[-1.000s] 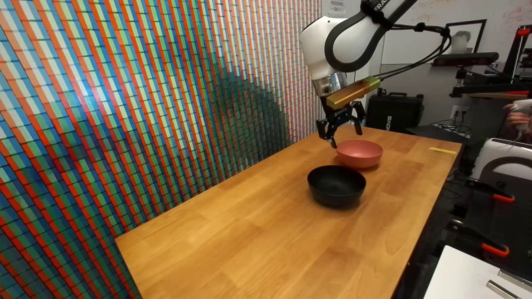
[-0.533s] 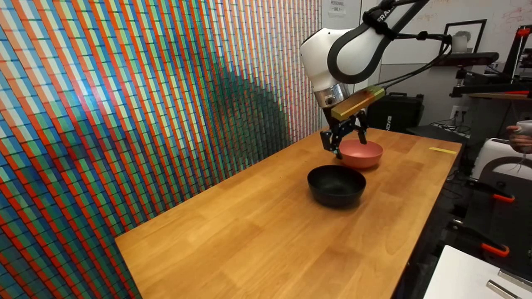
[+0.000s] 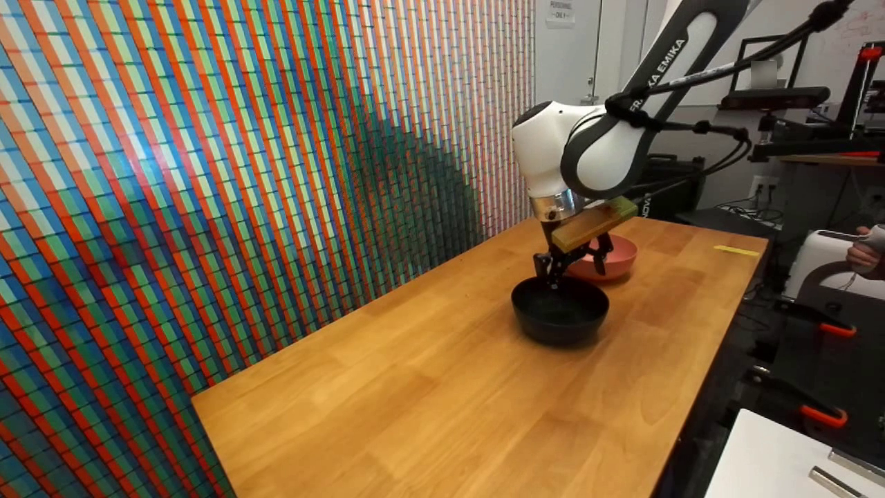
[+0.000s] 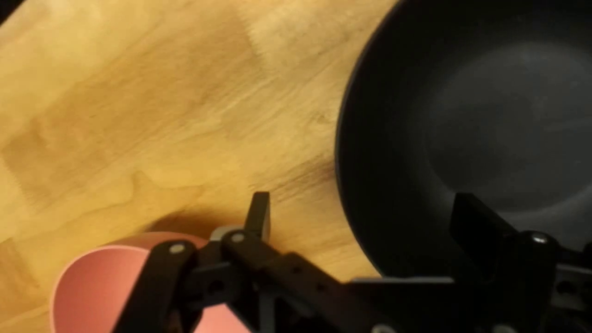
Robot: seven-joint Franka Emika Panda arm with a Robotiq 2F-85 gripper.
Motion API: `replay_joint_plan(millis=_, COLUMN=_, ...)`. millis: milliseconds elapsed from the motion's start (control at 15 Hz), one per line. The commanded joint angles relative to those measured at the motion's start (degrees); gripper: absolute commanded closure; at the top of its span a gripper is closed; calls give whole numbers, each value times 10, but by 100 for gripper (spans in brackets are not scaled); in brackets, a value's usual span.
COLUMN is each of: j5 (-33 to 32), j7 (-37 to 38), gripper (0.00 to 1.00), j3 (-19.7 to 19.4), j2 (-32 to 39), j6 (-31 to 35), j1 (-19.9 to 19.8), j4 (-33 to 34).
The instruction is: Put the black bowl in the peach bowl
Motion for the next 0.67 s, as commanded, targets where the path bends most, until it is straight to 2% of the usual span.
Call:
replay_joint_plan(millis=0, j5=-7, j7=85, gripper=0, j3=-34, j2=23, j6=97, j1=34, j4=-12)
replay_joint_plan(millis=67, j5=-6, j7=100, gripper=25, j3=-41, j2=26, j6=113, j1=42, j4=-16)
replay_joint_plan(millis=133, j5=-2, j7=113, gripper=25, j3=-45, j2=27, j6=130, j1=47, j4=-21)
replay_joint_plan(millis=333, j5=0, j7=146, gripper=51, j3=-59, j2=20, j6=157, j1=63, j4=-34)
replay_joint_plan(millis=600, j5=-6, j7=175, gripper=80, j3=-73, j2=11, j6=157, j1=76, j4=-40)
